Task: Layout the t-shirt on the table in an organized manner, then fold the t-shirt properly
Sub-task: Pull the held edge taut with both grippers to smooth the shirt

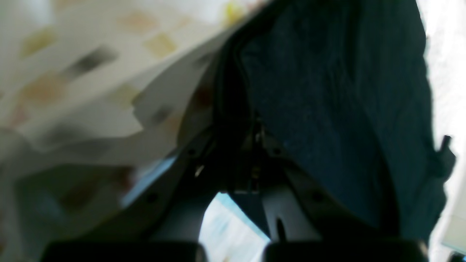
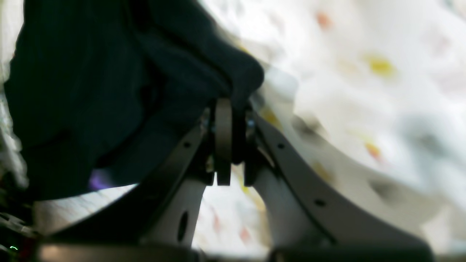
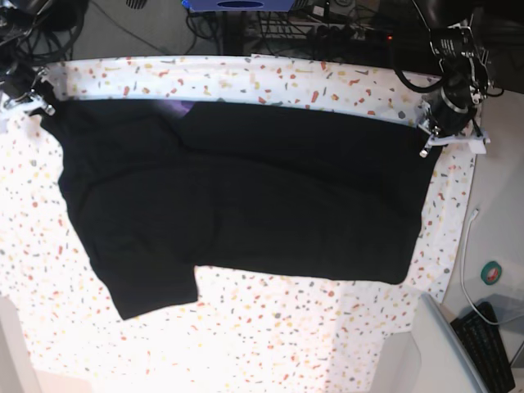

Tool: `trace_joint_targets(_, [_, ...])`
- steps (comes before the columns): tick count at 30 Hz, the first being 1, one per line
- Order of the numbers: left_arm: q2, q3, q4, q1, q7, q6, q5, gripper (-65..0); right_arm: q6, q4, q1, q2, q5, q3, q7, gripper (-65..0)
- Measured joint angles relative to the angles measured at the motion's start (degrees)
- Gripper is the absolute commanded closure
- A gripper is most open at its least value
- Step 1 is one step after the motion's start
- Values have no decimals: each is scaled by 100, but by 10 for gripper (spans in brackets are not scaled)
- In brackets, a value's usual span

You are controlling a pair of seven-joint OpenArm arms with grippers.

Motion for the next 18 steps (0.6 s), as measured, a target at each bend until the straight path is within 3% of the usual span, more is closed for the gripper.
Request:
trace_joint_targets(7, [-17, 13, 662, 846, 59, -13, -24, 0, 13, 448, -636, -17, 116, 20, -175, 0])
trace_joint_targets(18, [-33, 13, 706, 951, 17, -11, -26, 0, 7, 463, -809, -149, 79, 35, -140, 0])
